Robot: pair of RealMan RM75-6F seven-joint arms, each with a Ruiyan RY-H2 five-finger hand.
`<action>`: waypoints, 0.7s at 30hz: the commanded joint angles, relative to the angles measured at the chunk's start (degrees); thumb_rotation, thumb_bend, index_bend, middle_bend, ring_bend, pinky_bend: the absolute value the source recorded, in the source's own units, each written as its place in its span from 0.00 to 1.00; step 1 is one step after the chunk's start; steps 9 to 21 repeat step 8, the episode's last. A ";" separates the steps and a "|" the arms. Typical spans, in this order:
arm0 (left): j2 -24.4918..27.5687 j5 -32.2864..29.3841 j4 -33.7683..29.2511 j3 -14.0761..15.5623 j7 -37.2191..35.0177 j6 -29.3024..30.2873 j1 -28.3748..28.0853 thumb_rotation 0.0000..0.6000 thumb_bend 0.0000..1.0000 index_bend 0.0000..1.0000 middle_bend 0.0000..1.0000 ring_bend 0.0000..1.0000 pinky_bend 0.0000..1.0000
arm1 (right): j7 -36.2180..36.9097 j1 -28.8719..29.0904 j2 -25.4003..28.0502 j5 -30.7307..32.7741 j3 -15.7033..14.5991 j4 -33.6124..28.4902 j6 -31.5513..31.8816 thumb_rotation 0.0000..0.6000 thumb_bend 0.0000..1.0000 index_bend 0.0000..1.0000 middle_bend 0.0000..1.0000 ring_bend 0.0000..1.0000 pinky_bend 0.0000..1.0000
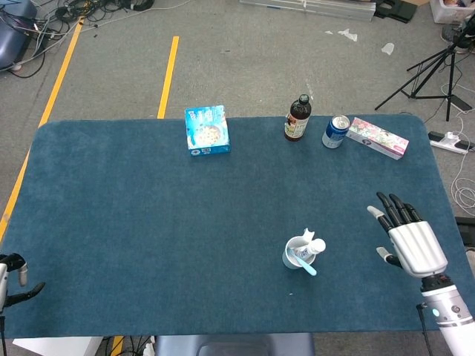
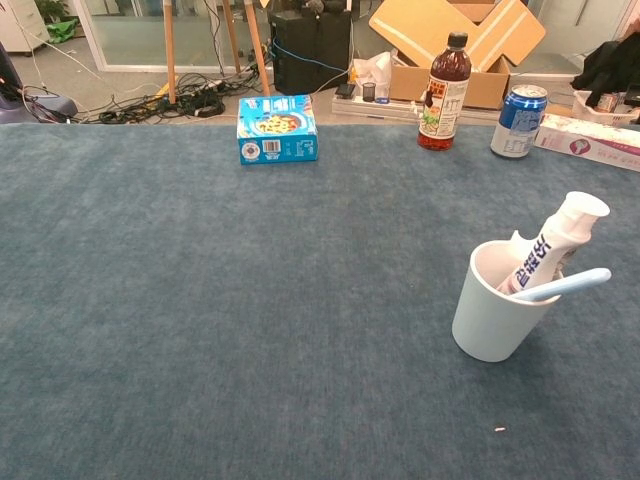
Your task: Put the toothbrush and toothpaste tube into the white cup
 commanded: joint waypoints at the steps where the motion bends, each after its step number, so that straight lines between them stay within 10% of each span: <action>1: -0.23 0.15 0.30 -0.16 -0.20 0.02 -0.11 1.00 0.00 0.76 0.54 0.43 0.41 | 3.42 -2.05 -3.23 -1.42 -0.12 3.81 2.01 1.00 0.12 0.21 0.04 0.00 0.21; 21: -0.85 0.28 1.06 -0.41 -1.02 -0.56 -0.60 1.00 0.00 0.76 0.54 0.43 0.42 | 10.11 -3.37 -5.57 -2.25 -0.06 7.69 3.21 1.00 0.13 0.21 0.04 0.00 0.21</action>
